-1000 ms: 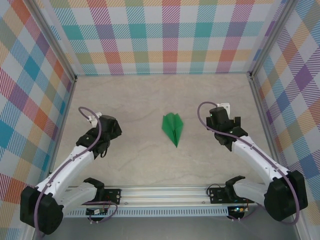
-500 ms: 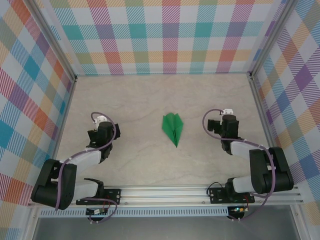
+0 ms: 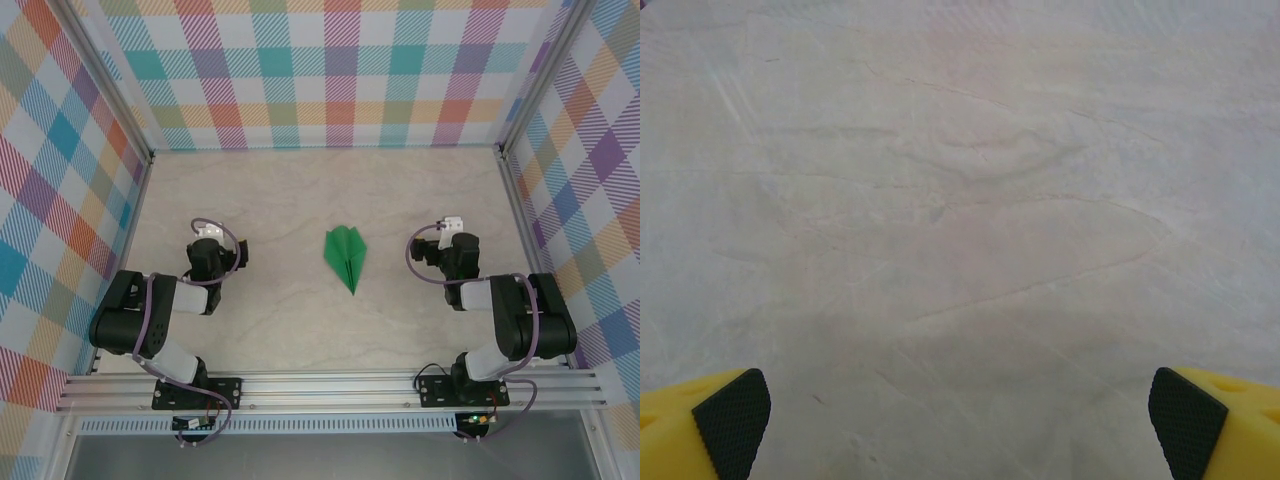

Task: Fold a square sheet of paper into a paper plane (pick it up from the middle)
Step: Reset both arms

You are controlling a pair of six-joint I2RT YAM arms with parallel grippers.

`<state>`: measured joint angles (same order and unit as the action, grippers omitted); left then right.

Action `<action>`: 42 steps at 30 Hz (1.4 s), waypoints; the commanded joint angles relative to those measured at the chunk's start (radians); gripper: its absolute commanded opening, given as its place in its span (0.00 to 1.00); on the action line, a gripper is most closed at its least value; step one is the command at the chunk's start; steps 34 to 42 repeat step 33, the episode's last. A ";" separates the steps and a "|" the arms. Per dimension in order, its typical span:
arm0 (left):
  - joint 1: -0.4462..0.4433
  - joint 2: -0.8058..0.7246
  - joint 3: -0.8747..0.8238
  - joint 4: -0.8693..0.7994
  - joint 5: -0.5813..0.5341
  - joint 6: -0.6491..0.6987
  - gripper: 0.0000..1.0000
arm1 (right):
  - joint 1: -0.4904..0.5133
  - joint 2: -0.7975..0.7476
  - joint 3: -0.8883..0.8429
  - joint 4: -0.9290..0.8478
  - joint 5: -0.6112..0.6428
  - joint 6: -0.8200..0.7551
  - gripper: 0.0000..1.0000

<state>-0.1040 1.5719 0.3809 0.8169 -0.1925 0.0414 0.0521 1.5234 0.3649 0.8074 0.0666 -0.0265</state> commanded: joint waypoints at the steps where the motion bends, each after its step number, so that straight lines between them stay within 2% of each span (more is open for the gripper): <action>1: 0.032 -0.003 0.036 0.002 0.062 -0.026 1.00 | -0.022 0.003 0.040 0.018 -0.002 0.042 1.00; 3: 0.030 -0.004 0.033 0.009 0.049 -0.028 1.00 | -0.032 0.002 0.037 0.022 0.022 0.059 1.00; 5: 0.024 -0.008 0.020 0.028 0.008 -0.037 1.00 | -0.007 0.004 0.027 0.044 0.121 0.070 1.00; 6: 0.019 -0.007 0.022 0.025 0.001 -0.033 1.00 | -0.005 0.003 0.026 0.043 0.128 0.073 1.00; 42: 0.018 -0.006 0.024 0.021 0.006 -0.031 1.00 | -0.005 0.003 0.028 0.040 0.125 0.073 1.00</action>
